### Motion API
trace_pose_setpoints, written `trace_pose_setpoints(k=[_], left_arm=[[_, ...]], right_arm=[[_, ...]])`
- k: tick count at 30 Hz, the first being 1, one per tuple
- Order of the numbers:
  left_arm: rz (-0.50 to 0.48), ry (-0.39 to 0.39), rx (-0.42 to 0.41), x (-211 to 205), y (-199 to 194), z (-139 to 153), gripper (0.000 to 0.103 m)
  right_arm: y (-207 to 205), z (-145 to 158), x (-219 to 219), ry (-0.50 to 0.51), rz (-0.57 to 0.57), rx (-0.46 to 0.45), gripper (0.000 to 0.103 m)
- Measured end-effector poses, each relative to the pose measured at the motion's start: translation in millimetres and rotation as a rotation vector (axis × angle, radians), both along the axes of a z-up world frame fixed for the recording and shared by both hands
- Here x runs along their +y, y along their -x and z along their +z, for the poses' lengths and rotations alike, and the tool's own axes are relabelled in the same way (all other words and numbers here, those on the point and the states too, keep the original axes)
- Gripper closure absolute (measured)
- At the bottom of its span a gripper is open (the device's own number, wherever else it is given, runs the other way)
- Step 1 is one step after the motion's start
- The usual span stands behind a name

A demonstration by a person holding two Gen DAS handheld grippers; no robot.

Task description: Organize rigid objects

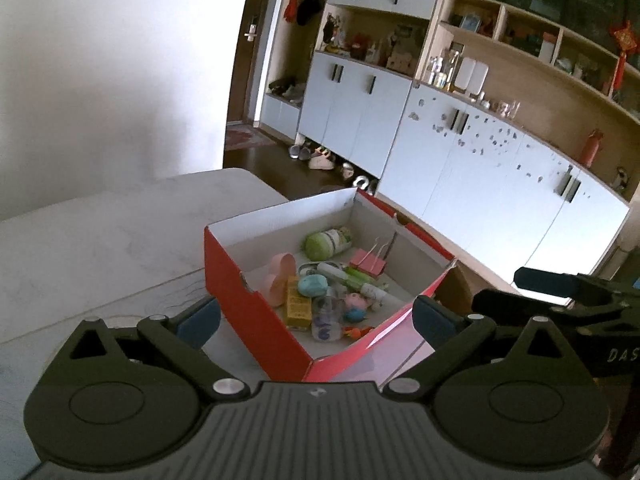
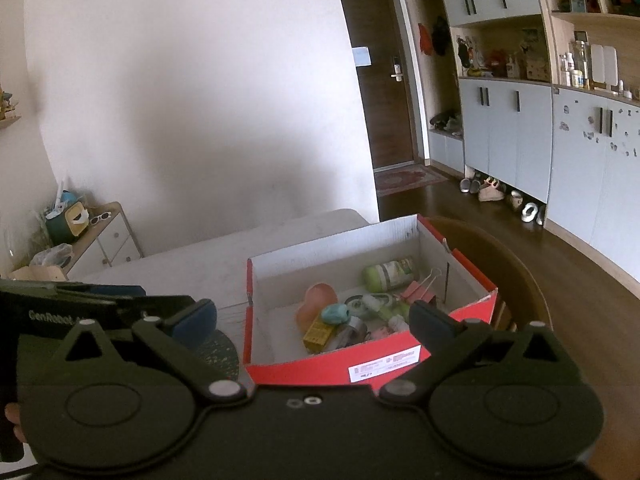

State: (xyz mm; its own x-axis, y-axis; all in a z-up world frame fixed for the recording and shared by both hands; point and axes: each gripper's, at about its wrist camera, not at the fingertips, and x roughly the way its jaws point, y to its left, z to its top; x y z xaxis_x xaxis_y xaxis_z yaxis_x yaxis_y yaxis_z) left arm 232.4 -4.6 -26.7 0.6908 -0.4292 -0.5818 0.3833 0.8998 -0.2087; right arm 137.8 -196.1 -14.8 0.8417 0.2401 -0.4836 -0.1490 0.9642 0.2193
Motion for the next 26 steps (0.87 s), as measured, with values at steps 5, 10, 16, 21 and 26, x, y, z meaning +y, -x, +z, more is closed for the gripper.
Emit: trace_pose_setpoints(k=[5,10,16,21,26], left_arm=[[-0.008,0.025,0.003,2.1,2.5,2.2,0.000],[-0.018,0.011,-0.010,-0.7,5.6,3.6,0.000],[-0.039,0.008,-0.023,-4.0,8.9,3.5,0.000],[-0.046,-0.009,-0.044,-6.5,13.1,4.2,0.000],[-0.043,-0.022,-0.051,-7.9,15.9,4.8,0.000]], right_arm=[[3.6,-0.1,1.3,-0.003,-0.002,-0.003,0.000],[6.6,-0.4,1.9,-0.007,-0.001,-0.005,0.000],[9.7,0.7,3.4,-0.010,-0.005,-0.004,0.000],[14.6,1.9,5.3,-0.015,-0.017,-0.001,0.000],[18.9,0.1,5.8,-0.016,-0.030,0.000,0.000]])
